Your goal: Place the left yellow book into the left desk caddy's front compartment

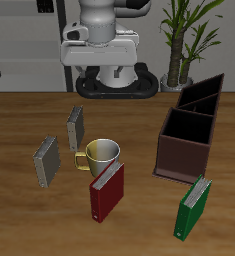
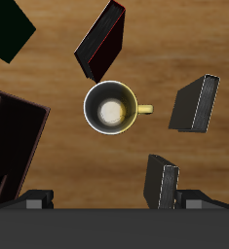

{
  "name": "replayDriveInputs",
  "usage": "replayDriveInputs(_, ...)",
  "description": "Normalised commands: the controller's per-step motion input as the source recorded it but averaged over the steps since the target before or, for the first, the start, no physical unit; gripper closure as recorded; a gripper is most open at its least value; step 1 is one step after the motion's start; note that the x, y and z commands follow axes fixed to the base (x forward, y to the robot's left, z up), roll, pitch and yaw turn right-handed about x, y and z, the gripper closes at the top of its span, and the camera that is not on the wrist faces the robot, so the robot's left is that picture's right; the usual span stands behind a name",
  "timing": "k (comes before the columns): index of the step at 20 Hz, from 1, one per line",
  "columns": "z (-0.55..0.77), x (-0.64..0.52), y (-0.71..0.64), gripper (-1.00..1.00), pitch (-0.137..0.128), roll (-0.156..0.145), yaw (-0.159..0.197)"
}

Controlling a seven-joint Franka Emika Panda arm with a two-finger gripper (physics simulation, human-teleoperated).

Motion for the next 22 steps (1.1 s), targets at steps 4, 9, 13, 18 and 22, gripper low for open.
replayDriveInputs(4,-0.04,-0.18,-0.41,-1.0,-0.057,-0.004,0.02)
replayDriveInputs(9,0.03,-0.15,-0.4,-1.0,-0.051,-0.015,-0.038)
replayDriveInputs(13,0.0,-0.04,-0.24,-1.0,-0.021,-0.029,-0.015)
replayDriveInputs(18,-0.08,-0.02,-0.19,-1.0,-0.044,-0.038,0.008)
replayDriveInputs(22,-0.17,-0.01,-0.1,-1.0,-0.013,-0.033,-0.014)
